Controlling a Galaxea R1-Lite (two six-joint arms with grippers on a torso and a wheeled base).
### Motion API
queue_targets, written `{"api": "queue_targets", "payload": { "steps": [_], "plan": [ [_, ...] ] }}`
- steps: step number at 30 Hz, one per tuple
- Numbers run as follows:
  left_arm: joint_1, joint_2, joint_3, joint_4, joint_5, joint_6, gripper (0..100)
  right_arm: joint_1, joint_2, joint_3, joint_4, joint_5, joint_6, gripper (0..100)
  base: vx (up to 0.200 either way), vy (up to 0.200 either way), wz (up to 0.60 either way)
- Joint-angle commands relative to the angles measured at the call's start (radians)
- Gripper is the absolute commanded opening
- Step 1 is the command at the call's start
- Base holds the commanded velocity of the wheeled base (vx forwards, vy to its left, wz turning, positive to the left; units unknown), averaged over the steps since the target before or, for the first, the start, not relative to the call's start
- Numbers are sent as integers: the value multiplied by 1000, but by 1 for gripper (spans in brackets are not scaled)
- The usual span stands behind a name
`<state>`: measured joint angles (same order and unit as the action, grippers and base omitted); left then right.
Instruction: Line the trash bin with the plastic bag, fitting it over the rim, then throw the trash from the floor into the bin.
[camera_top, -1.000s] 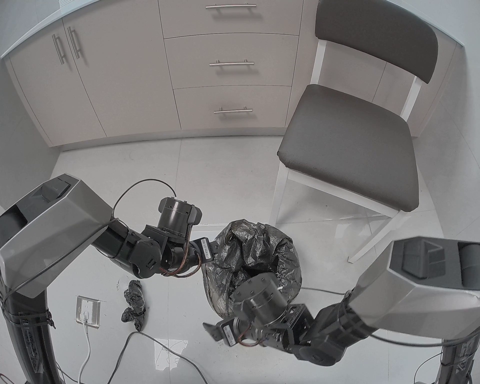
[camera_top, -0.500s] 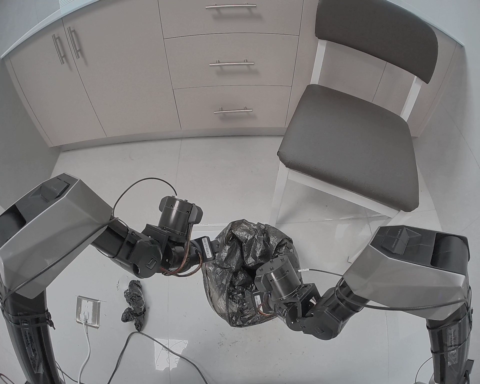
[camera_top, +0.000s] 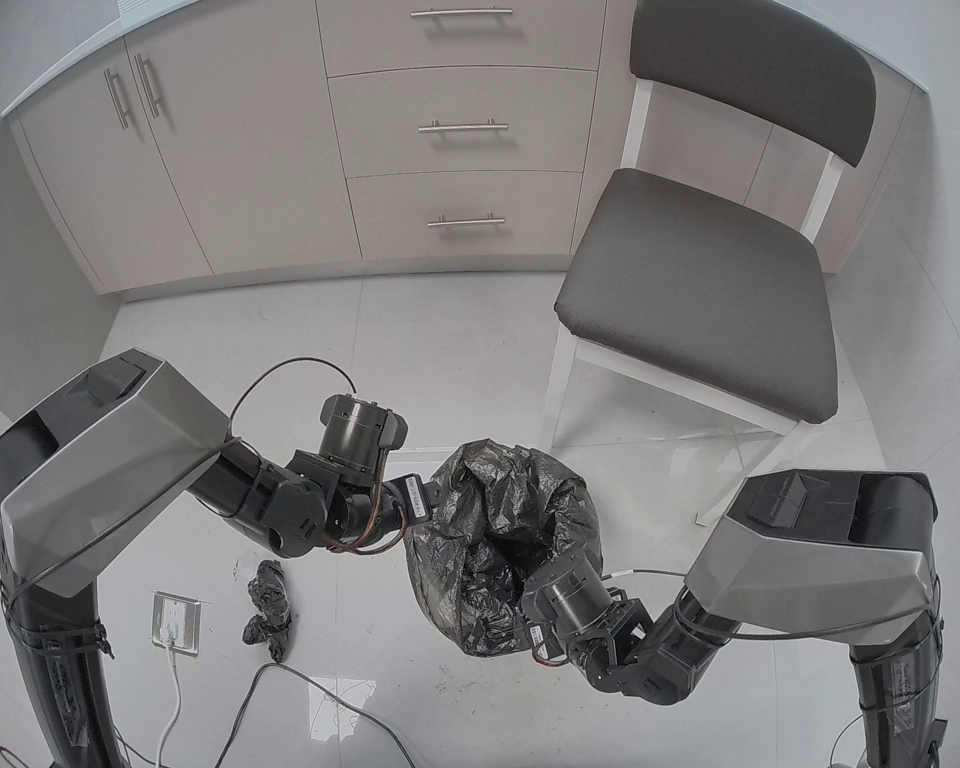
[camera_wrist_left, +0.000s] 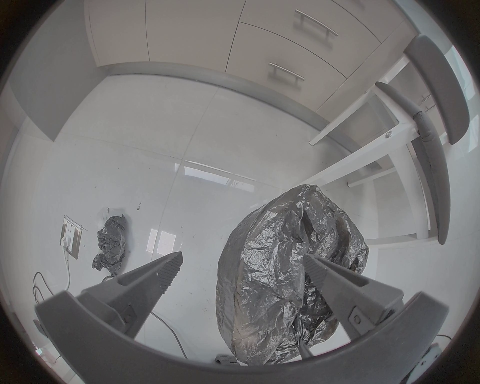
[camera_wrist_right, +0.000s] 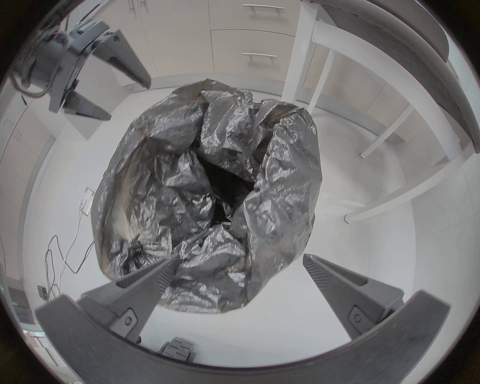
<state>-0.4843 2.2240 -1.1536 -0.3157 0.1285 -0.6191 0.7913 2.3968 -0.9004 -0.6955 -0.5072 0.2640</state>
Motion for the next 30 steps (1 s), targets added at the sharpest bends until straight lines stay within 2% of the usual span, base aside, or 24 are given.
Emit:
{"api": "queue_targets", "payload": {
  "steps": [1,14,25,30],
  "plan": [
    [1,5,-1,0,0,-1,100,26,2,43,-27,1,-2,100,0,0,0],
    [6,16,-1,-3,0,-1,100,62,4,97,-36,7,-3,100,0,0,0],
    [-2,23,-38,3,2,1,100,-35,-140,-94,-1,9,-20,100,0,0,0],
    [0,82,-115,9,5,22,100,-139,-125,-219,11,7,-31,100,0,0,0]
  ]
}}
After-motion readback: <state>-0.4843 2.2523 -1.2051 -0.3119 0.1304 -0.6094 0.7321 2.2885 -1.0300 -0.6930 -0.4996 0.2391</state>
